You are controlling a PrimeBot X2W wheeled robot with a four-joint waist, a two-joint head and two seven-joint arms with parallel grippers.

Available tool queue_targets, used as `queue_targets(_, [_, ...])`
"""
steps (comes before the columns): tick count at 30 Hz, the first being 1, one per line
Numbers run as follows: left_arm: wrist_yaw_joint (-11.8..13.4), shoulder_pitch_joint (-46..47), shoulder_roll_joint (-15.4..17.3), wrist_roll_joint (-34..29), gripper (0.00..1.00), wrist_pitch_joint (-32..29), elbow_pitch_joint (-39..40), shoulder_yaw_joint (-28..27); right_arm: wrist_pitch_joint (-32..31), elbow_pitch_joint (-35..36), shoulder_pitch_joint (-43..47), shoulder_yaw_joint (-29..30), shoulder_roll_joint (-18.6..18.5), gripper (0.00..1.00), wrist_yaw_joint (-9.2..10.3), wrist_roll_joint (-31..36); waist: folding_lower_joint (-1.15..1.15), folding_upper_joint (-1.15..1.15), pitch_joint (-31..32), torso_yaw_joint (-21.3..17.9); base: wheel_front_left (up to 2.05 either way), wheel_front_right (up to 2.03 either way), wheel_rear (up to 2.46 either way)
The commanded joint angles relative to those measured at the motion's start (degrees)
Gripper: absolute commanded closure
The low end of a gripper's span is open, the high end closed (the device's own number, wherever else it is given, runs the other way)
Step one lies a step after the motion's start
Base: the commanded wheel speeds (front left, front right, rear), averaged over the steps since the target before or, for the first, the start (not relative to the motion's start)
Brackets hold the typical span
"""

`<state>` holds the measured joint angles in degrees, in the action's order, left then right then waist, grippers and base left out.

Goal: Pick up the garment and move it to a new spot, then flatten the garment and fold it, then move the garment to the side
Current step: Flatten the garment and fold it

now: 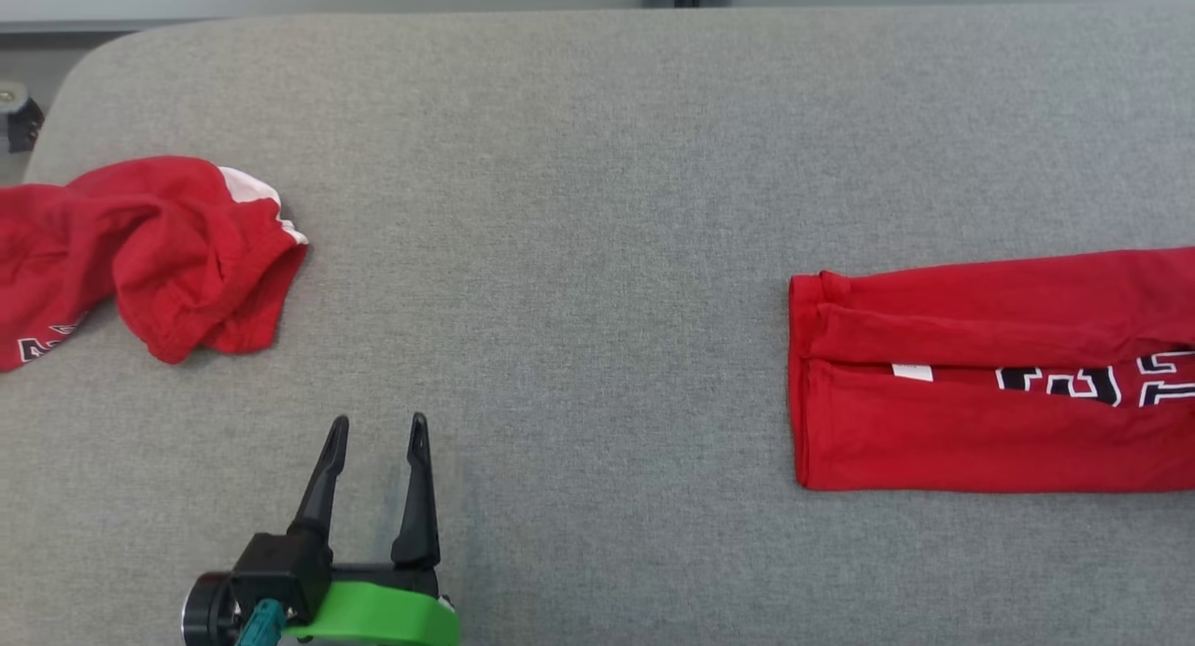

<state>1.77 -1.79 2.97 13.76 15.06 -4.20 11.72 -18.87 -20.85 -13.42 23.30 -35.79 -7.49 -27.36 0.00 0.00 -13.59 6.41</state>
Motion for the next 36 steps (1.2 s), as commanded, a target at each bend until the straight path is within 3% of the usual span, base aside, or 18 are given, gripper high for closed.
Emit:
queue_targets(1, [0.44,-1.40,-0.07,0.79,0.00,0.14,-0.30,-0.02,-0.52,2.53,1.19,-2.02,-0.70,1.00,0.01,-2.07,0.00,0.00,2.05,0.73,0.00,0.00,0.00])
queue_targets(7, [1.75,-3.30,-0.06,3.09,0.00,0.14,-1.45,1.68,-5.49,15.31,4.81,-15.55,1.24,1.00,0.01,-10.20,0.00,0.00,4.51,0.15,0.00,0.00,0.00])
queue_targets(14, [2.72,-3.74,-0.03,3.59,0.00,0.08,-2.45,3.34,-6.48,18.57,6.93,-26.92,11.15,1.00,0.01,-9.29,0.00,0.00,5.36,0.36,0.00,0.00,0.00])
queue_targets(20, [2.25,-3.62,-0.04,2.51,0.00,0.08,-3.15,2.85,-0.89,13.99,4.46,-29.35,17.65,1.00,0.01,-6.89,0.00,0.00,4.88,0.65,0.00,0.00,0.00])
queue_targets(26, [2.66,-3.85,-0.05,1.98,0.00,0.08,-2.71,2.41,4.40,11.45,2.61,-29.13,20.11,1.00,0.01,-4.22,0.00,0.00,5.04,0.76,0.00,0.00,0.00])
queue_targets(36, [2.96,-4.48,-0.05,2.14,0.00,0.08,-2.82,2.53,6.05,11.34,2.58,-31.72,23.86,1.00,0.01,-0.42,0.00,0.00,6.20,-0.26,0.00,0.00,0.00])
